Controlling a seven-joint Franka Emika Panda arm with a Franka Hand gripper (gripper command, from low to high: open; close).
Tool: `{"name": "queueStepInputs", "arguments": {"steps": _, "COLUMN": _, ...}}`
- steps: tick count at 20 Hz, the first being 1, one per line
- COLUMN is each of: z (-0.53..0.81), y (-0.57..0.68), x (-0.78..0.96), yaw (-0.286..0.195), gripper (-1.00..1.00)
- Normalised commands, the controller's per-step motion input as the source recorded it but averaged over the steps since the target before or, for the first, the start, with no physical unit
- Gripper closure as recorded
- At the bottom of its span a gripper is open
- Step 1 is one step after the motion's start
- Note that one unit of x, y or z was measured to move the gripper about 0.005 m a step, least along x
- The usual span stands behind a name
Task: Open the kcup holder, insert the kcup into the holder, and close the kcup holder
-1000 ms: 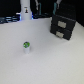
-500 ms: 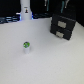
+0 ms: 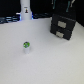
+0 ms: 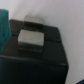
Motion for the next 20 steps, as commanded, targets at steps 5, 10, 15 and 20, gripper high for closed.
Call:
{"name": "queueStepInputs", "arguments": {"steps": 5, "z": -0.26, "y": 0.57, "x": -0.29, "yaw": -0.166, "gripper": -1.00}}
{"name": "queueStepInputs", "arguments": {"steps": 10, "z": -0.38, "y": 0.36, "x": -0.27, "yaw": -0.123, "gripper": -1.00}}
{"name": "queueStepInputs", "arguments": {"steps": 15, "z": -0.42, "y": 0.17, "x": -0.17, "yaw": -0.040, "gripper": -1.00}}
{"name": "queueStepInputs", "arguments": {"steps": 20, "z": -0.41, "y": 0.15, "x": -0.12, "yaw": -0.003, "gripper": -1.00}}
